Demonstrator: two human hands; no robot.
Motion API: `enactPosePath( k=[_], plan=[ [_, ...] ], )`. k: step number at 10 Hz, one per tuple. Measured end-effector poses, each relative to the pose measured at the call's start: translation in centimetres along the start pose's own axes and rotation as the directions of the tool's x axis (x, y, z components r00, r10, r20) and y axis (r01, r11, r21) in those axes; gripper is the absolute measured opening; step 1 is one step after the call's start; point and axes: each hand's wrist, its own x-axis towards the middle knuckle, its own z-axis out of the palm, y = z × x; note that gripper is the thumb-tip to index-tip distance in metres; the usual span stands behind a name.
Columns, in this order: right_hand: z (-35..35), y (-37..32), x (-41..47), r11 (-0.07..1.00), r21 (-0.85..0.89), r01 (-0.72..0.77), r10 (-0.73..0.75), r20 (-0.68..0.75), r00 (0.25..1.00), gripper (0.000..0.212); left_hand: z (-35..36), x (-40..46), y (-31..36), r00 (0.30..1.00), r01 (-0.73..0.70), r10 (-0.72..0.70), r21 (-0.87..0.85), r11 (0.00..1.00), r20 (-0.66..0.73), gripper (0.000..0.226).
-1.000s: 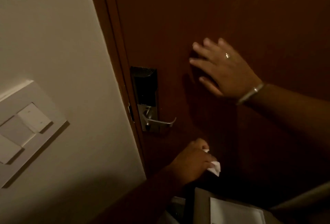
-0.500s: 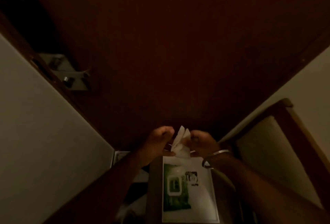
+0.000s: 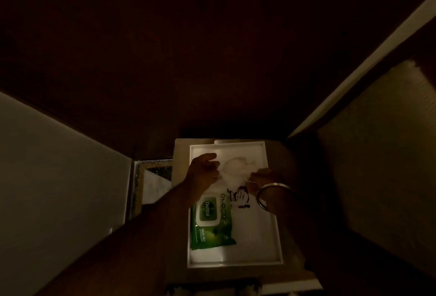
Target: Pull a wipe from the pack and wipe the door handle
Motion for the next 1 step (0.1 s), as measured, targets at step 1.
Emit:
enactPosePath(
  k=[1],
  plan=[
    [-0.94,2.25,2.15,0.863,-0.503,-0.052,-0.061,-0.206,0.977,0.047,-0.05,3.09,-1.95,0.988,-0.057,0.114,0.453,0.89,-0.1,0.047]
  ],
)
